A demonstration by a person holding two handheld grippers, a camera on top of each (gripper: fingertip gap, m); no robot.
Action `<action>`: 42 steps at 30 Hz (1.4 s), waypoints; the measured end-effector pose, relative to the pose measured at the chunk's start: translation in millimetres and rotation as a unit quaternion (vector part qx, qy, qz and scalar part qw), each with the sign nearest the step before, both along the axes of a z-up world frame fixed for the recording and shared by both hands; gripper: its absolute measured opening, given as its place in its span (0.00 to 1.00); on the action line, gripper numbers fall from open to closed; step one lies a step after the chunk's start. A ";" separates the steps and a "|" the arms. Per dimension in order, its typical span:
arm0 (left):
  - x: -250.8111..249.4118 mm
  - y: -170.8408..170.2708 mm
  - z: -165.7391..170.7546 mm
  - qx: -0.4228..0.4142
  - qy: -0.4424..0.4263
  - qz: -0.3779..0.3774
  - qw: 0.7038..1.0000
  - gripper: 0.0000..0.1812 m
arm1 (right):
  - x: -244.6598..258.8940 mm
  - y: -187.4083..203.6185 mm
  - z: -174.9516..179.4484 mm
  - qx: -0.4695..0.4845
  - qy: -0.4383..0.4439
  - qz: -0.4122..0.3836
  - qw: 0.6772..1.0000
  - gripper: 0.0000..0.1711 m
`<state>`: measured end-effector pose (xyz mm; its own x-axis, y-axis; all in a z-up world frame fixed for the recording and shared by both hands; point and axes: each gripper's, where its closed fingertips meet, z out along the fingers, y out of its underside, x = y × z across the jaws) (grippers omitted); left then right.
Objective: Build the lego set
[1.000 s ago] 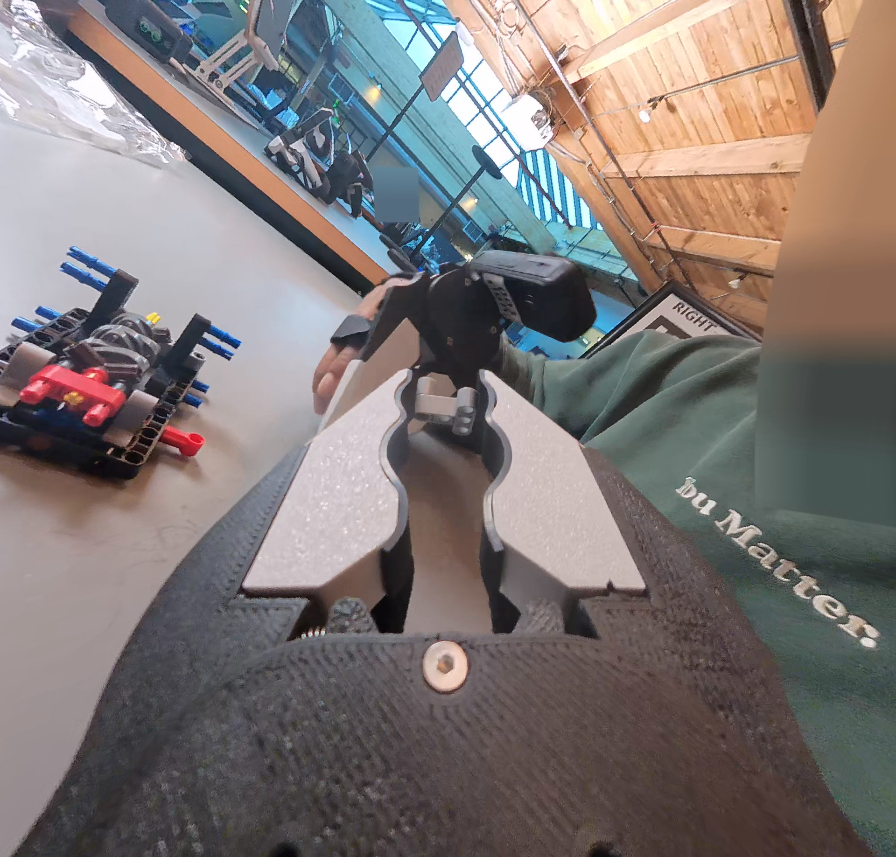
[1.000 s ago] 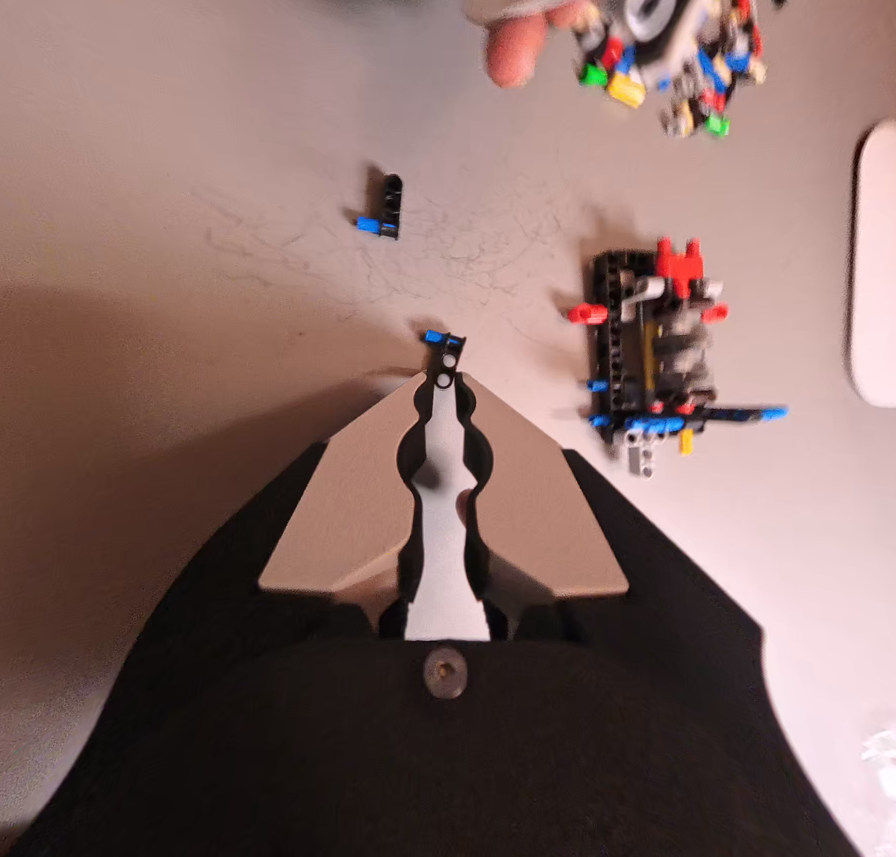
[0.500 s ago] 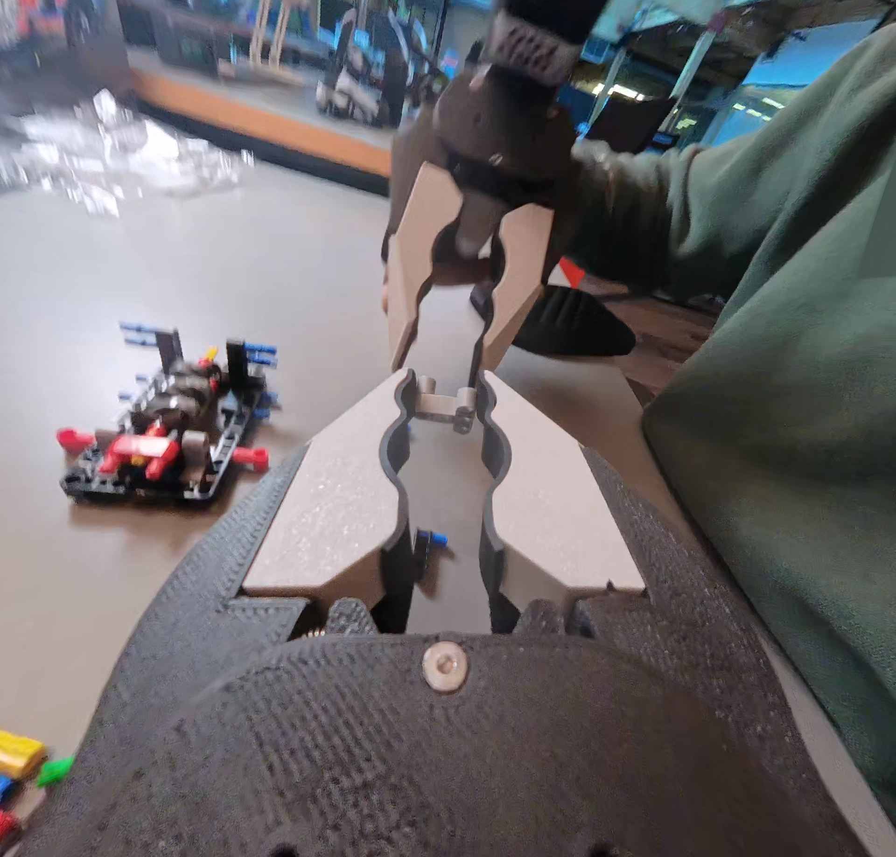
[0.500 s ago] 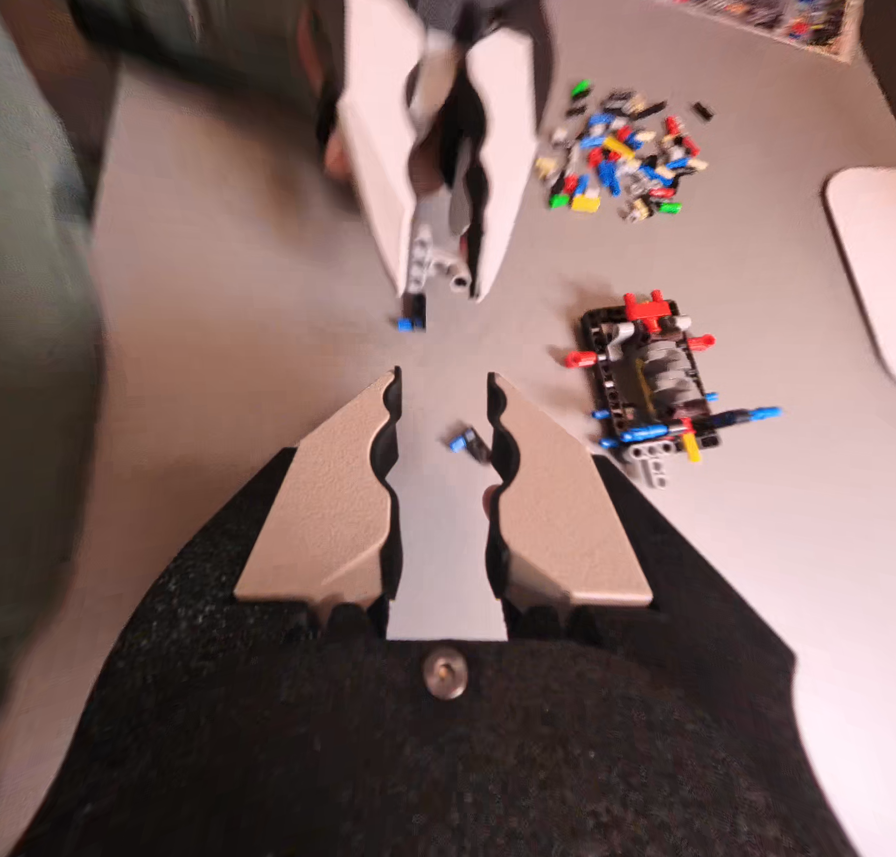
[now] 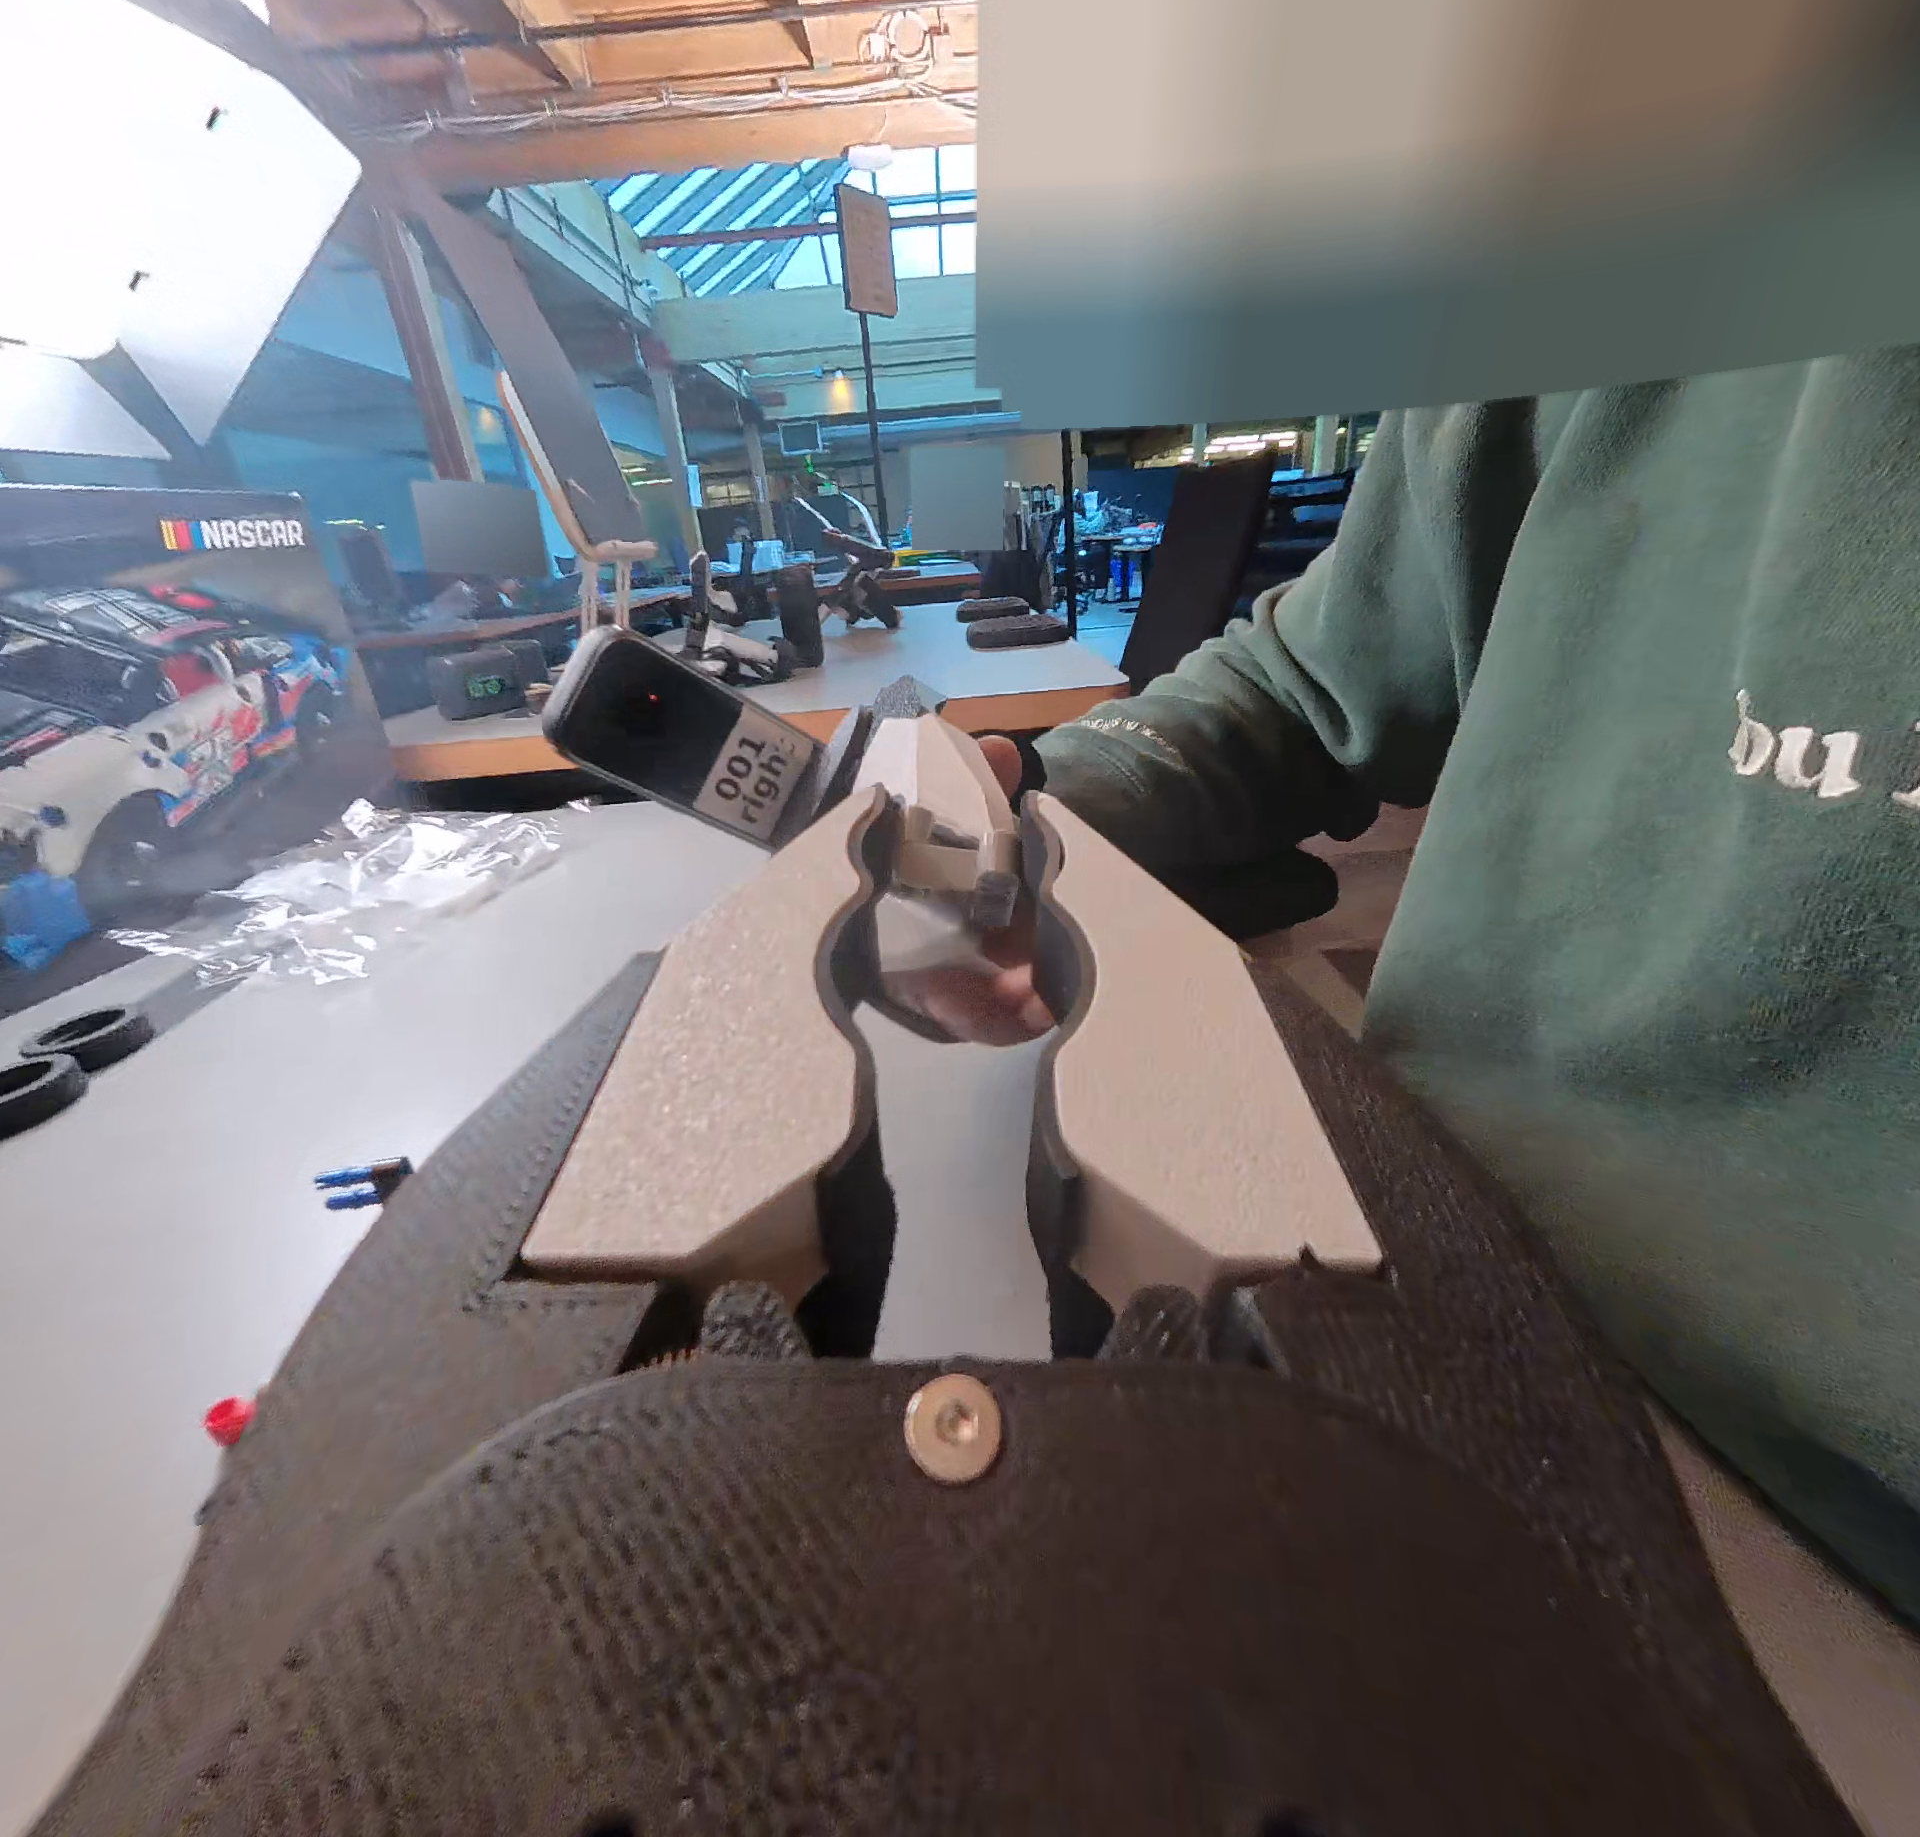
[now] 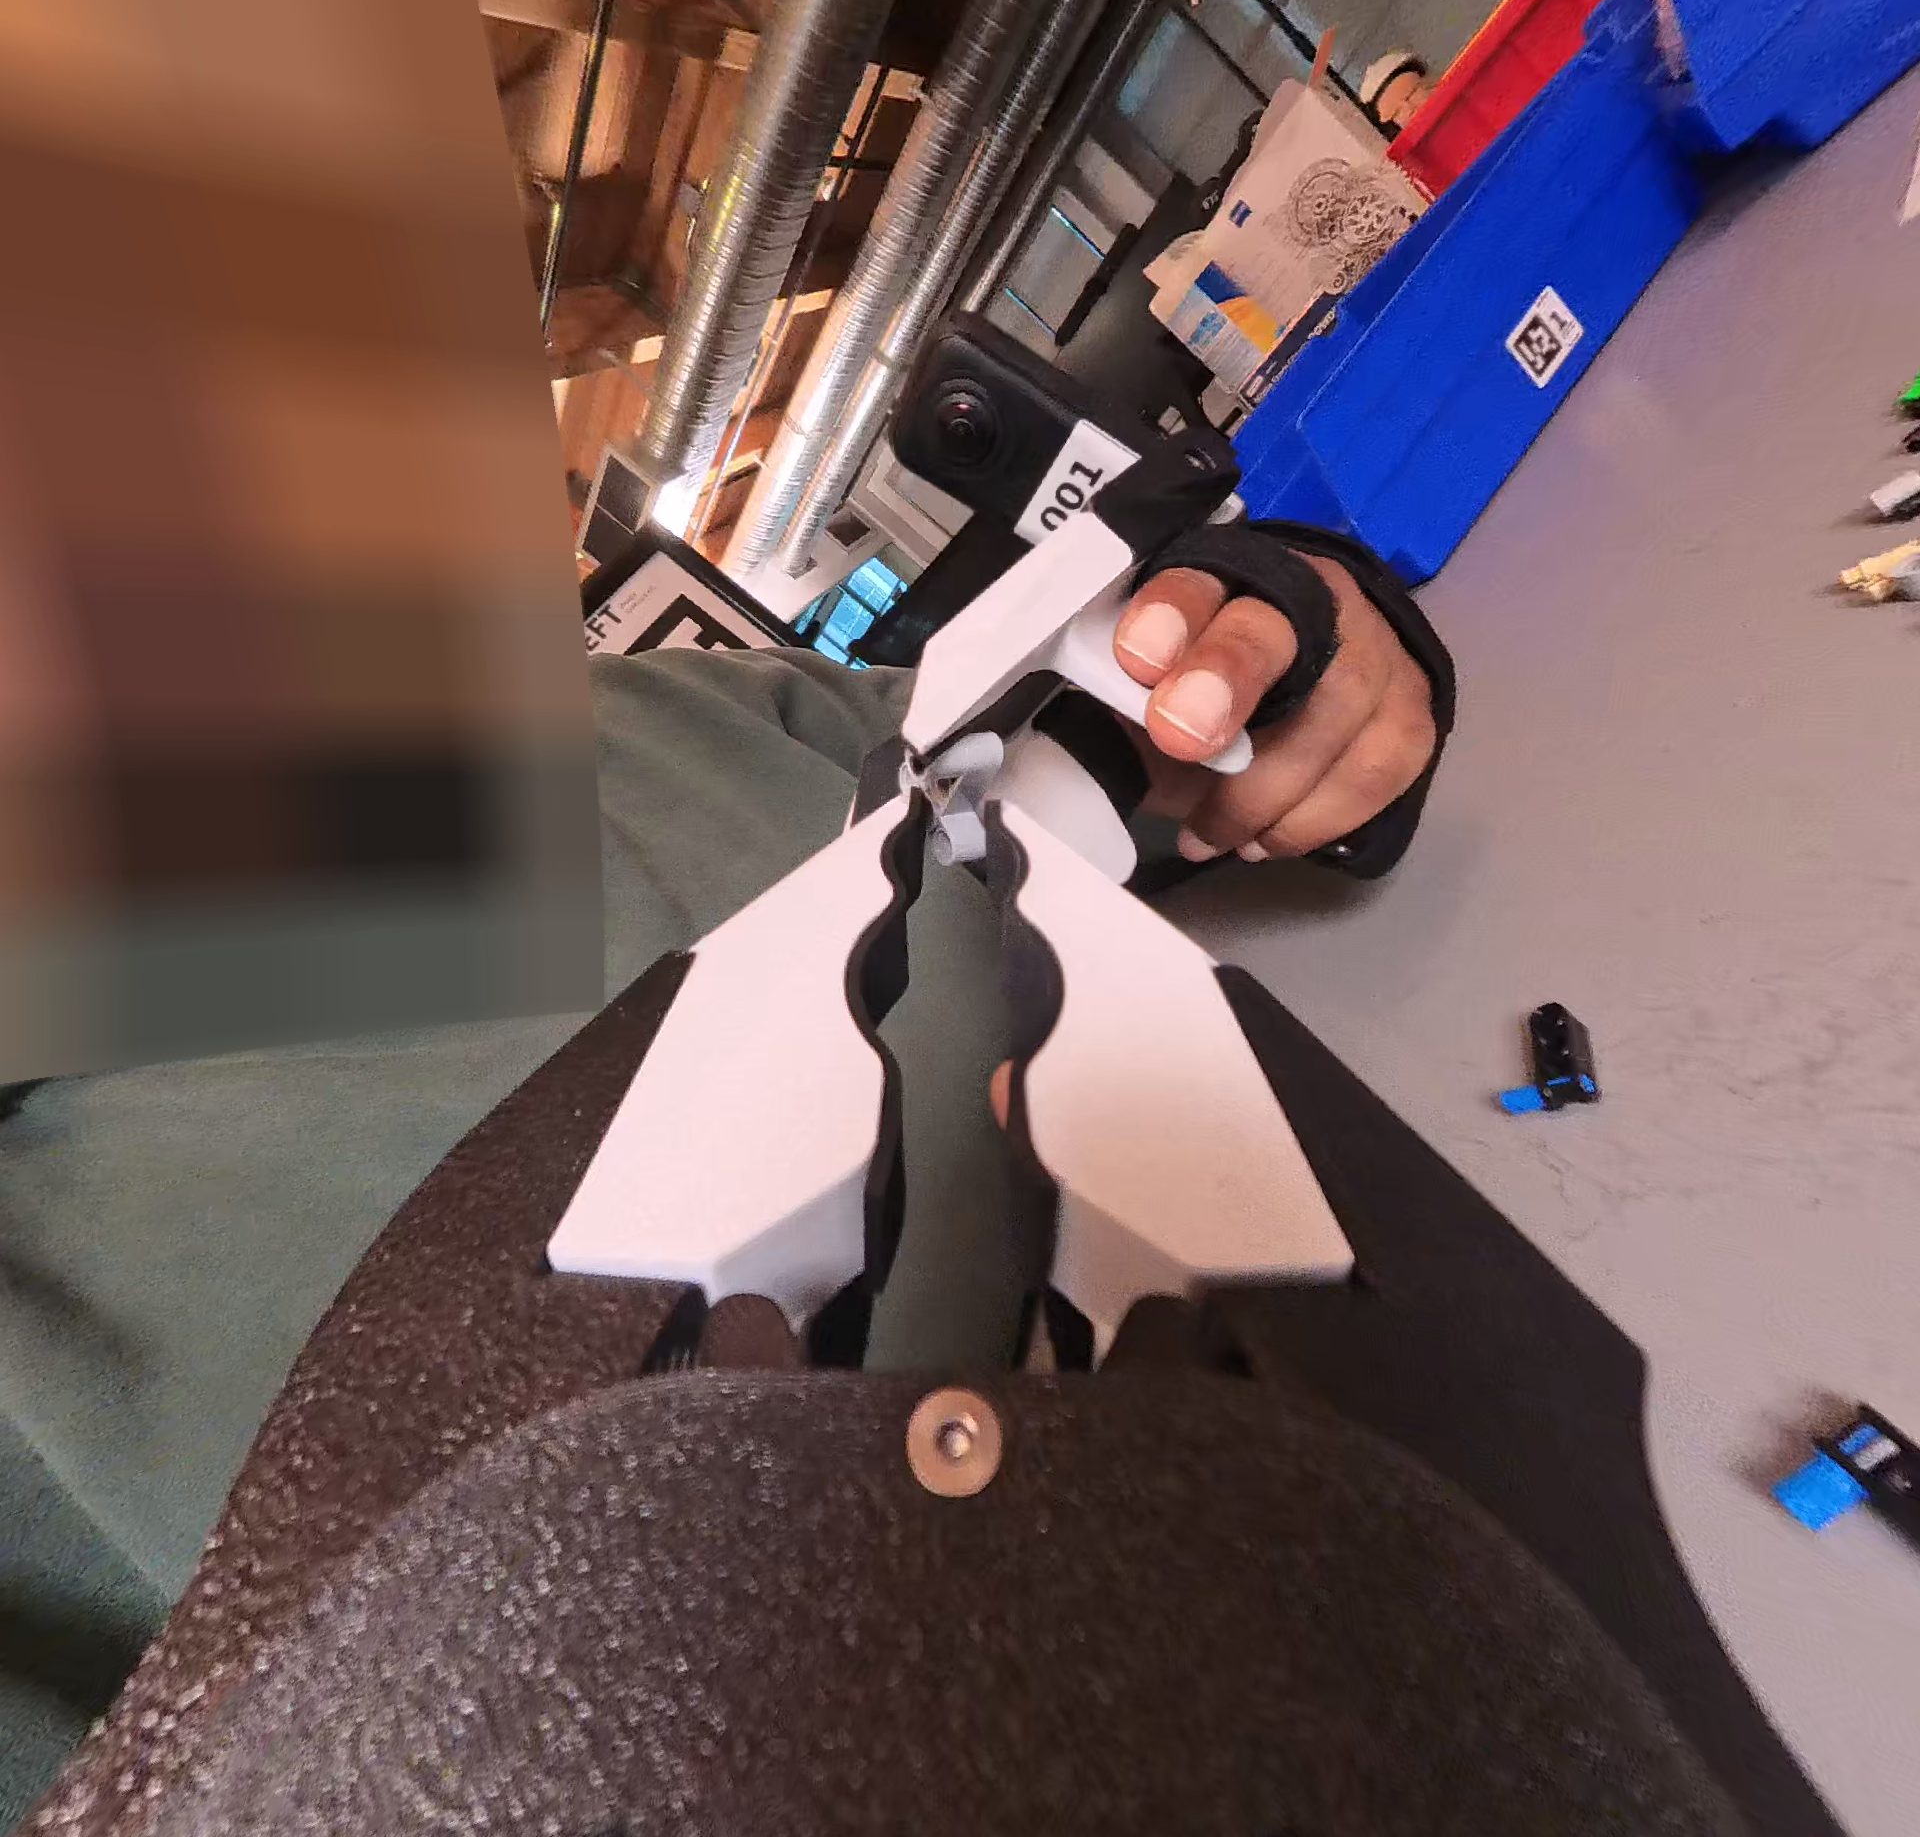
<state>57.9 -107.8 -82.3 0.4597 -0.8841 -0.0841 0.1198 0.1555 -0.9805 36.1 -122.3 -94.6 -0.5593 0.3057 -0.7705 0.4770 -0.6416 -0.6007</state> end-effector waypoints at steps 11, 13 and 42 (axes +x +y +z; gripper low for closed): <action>-2.1 32.6 -97.9 -0.037 0.321 0.073 0.944 0.15 | 8.1 29.9 -77.6 0.168 -0.210 0.005 0.963 0.04; -3.2 35.7 -108.5 -0.048 0.343 0.079 0.935 0.16 | 7.1 35.0 -90.0 0.167 -0.236 0.005 0.957 0.04; -20.3 40.0 -118.3 -0.297 0.238 0.030 0.924 0.14 | 19.3 92.0 -125.5 0.679 -0.105 0.008 0.727 0.00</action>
